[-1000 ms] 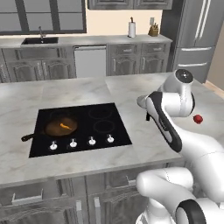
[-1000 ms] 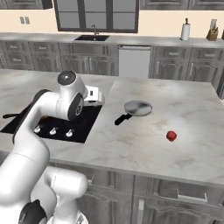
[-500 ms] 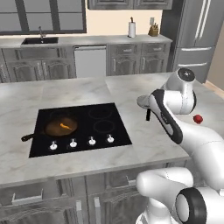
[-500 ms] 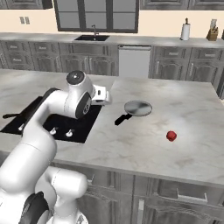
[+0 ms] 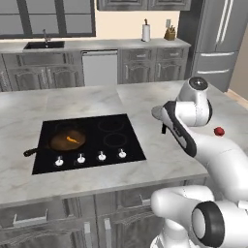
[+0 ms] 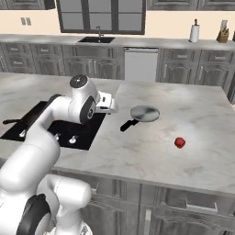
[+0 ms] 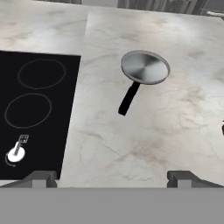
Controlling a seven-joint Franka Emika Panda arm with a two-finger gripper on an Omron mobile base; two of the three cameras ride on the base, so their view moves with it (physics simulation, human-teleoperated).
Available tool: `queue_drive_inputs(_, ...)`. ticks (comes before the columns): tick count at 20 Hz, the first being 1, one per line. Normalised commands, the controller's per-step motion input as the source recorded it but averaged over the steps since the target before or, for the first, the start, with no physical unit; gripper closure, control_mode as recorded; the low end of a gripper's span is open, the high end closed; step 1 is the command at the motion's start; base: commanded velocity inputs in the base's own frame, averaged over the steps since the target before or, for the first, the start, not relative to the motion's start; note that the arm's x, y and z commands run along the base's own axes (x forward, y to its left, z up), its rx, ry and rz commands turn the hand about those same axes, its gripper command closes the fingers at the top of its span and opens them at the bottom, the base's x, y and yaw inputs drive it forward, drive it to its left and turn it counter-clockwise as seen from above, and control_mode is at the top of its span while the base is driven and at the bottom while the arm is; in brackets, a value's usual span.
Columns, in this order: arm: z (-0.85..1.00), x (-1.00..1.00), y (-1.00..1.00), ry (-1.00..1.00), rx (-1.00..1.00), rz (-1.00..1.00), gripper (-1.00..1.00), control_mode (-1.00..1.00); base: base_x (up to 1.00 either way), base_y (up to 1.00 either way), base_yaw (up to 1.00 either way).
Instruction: Place both pans onto different burners. Then place the bell pepper and the shrimp on different pans.
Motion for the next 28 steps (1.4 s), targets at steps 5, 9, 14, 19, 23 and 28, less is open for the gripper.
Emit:
queue_drive_inputs(5, -0.19, 0.22, -0.01, 0.02, 0.0, 0.0, -1.0, -1.0, 0.0, 0.0, 0.0)
queue_drive_inputs(9, -0.32, 0.28, -0.04, 0.06, 0.0, 0.0, -1.0, -1.0, 0.0, 0.0, 0.0)
queue_drive_inputs(14, -0.28, 0.1, -0.03, 0.05, 0.0, 0.0, -1.0, -1.0, 0.0, 0.0, 0.0)
queue_drive_inputs(19, -0.14, 0.04, -0.09, 0.03, 0.03, -0.01, -1.0, -1.0, 0.0, 0.0, 0.0)
queue_drive_inputs(23, -0.21, 0.13, -0.1, 0.05, 0.05, -0.02, -1.0, -1.0, 0.0, 0.0, 0.0)
queue_drive_inputs(28, -0.29, 0.3, -0.07, 0.05, 0.01, -0.02, -1.0, -1.0, 0.0, 0.0, 0.0)
